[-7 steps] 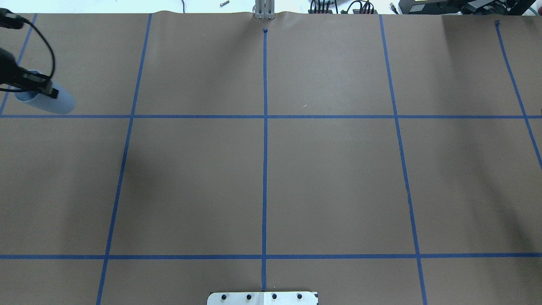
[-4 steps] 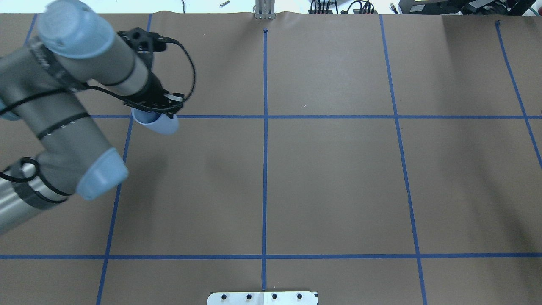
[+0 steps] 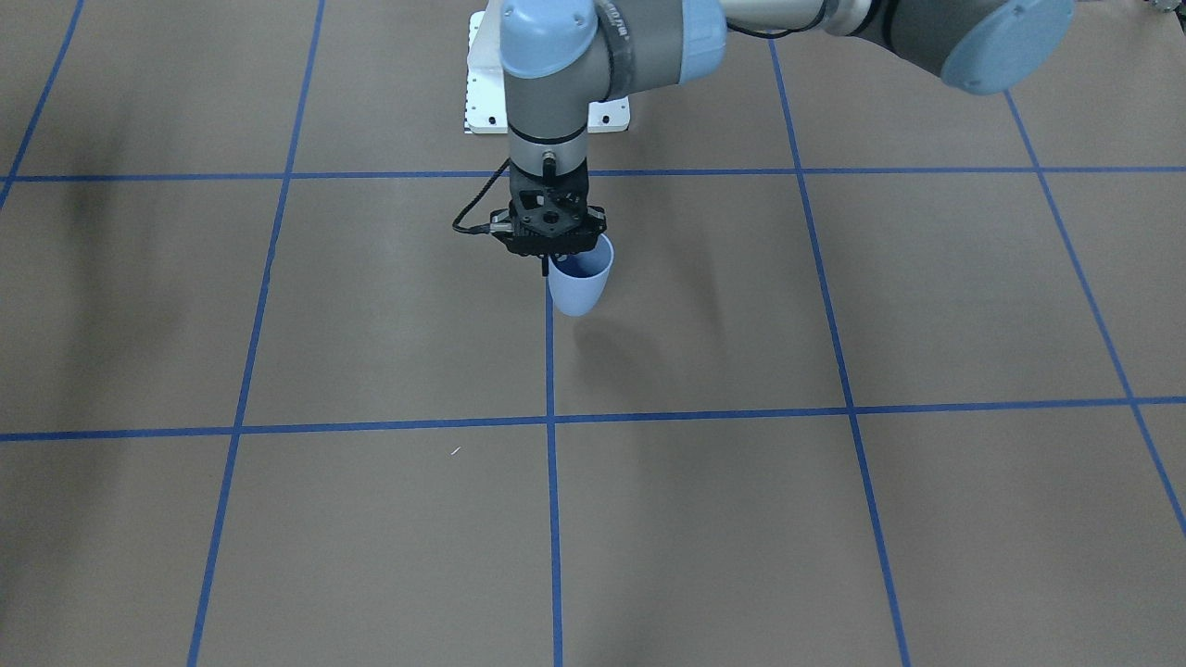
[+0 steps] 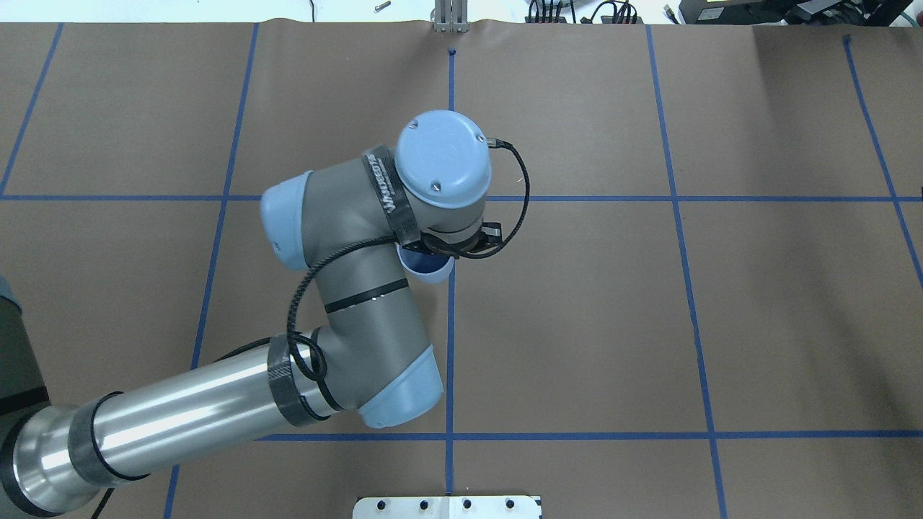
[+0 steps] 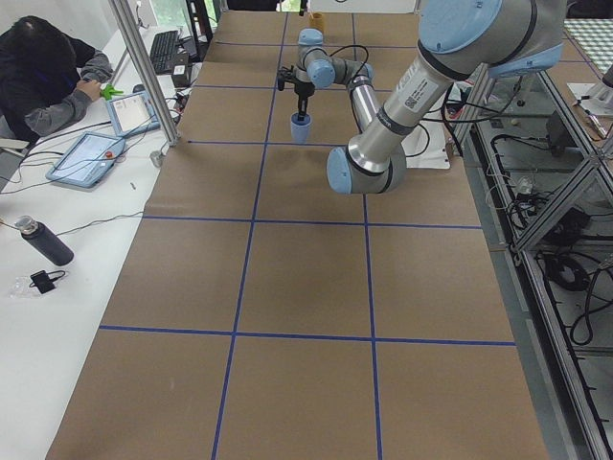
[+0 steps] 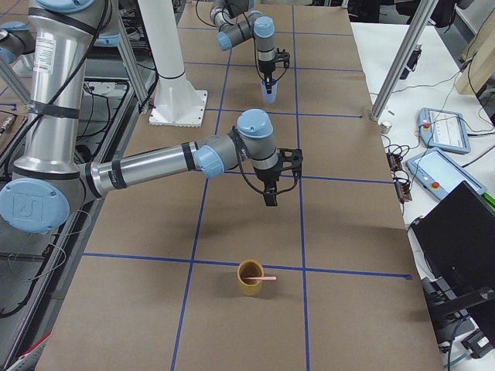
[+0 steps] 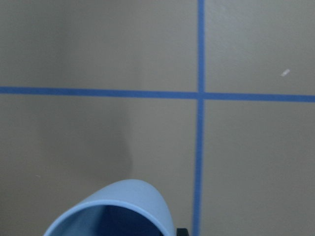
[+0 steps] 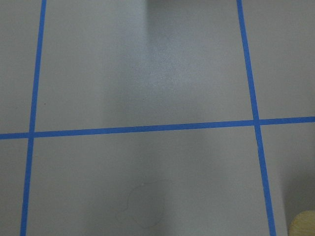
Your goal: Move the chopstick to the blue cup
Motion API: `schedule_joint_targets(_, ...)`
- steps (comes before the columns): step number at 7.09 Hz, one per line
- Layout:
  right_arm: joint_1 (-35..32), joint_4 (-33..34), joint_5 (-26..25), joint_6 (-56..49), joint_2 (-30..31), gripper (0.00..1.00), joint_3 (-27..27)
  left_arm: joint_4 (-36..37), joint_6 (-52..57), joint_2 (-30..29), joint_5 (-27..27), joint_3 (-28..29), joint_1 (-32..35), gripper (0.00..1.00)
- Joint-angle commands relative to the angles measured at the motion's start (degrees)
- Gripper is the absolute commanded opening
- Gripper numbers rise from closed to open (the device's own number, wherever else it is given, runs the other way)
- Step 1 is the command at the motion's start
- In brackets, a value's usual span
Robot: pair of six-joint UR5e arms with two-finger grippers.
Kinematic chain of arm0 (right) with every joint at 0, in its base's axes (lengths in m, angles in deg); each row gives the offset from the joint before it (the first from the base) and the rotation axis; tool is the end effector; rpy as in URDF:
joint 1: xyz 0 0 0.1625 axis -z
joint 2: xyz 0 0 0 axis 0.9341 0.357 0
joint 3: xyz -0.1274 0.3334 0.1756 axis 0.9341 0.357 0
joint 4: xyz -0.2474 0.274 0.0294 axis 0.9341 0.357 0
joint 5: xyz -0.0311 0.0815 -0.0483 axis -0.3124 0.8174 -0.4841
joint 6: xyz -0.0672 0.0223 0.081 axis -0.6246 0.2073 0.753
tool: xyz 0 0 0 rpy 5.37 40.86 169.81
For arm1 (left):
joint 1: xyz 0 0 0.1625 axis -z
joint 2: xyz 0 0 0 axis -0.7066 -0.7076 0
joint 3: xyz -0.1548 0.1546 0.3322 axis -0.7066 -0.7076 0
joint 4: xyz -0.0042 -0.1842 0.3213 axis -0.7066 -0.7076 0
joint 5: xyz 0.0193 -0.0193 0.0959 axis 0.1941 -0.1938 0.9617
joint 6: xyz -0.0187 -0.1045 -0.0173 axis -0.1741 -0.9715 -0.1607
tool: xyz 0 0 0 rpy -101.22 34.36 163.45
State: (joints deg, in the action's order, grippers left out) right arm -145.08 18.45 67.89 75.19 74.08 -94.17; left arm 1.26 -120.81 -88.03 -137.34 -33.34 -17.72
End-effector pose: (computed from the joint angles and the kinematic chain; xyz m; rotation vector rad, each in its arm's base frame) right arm -0.0288 -0.3967 0.4862 0.2122 -0.7891 0.1558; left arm 0.5513 -0.4097 0.1182 0.1266 0.8129 -0.0867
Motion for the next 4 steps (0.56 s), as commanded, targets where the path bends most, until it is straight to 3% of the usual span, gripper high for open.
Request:
schedule_joint_targets(1, -0.03, 0.00, 0.00, 0.01, 0.00, 1.00, 0.01, -1.05, -0.65, -0.71, 1.11, 2.61, -2.37, 0.00)
schedule_joint_targets(4, -0.03, 0.00, 0.00, 0.01, -0.18, 1.00, 0.09, -1.41, -0.48, -0.35, 1.11, 2.88, -3.07, 0.03)
